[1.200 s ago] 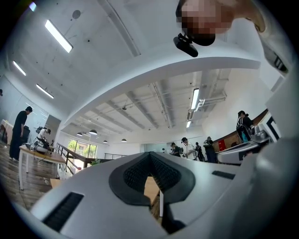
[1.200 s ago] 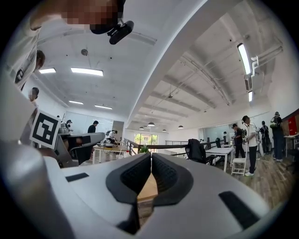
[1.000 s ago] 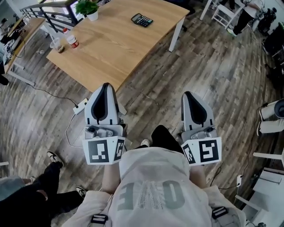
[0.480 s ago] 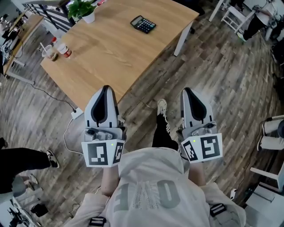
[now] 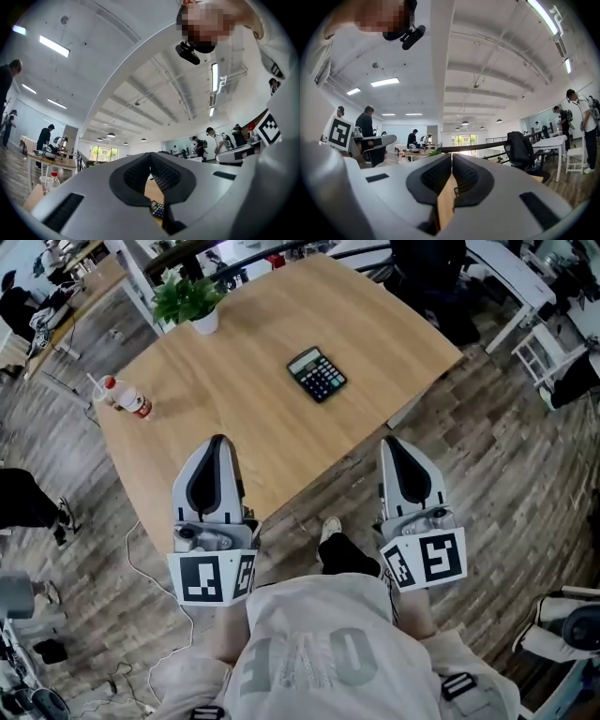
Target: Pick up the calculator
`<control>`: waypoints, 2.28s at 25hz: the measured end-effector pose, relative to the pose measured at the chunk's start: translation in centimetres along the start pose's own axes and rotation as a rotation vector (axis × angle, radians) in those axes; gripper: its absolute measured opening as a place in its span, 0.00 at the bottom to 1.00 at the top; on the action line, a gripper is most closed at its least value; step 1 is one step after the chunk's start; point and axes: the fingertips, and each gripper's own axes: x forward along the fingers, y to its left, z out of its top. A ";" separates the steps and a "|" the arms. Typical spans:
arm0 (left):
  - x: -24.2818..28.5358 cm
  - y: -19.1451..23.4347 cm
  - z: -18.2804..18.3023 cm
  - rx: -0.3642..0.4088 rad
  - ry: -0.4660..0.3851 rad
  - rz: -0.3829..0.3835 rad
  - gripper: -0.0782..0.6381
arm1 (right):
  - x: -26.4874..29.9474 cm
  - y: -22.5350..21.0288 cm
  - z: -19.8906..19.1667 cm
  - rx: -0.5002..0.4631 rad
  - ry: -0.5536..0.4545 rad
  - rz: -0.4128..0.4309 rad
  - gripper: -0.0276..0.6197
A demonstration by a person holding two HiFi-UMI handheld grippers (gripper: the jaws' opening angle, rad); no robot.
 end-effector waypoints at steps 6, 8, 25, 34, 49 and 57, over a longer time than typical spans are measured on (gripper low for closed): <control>8.2 -0.8 -1.7 0.019 0.026 0.081 0.12 | 7.0 -6.3 0.8 -0.005 -0.001 0.097 0.08; 10.1 -1.2 -1.9 0.016 0.036 0.095 0.12 | 8.8 -7.4 1.1 -0.006 -0.004 0.130 0.08; 17.5 -3.4 0.6 0.048 -0.005 0.038 0.12 | 13.2 -9.3 4.8 -0.013 -0.108 0.201 0.08; 21.3 -2.2 -0.5 0.016 0.013 -0.011 0.12 | 16.0 -10.8 4.3 0.067 -0.100 0.231 0.08; 24.3 2.4 -0.1 0.034 0.043 0.002 0.33 | 22.9 -8.3 5.4 0.108 -0.126 0.340 0.08; 29.7 2.4 -6.2 -0.044 0.316 -0.239 0.40 | 24.3 -8.6 4.3 0.098 -0.094 0.362 0.08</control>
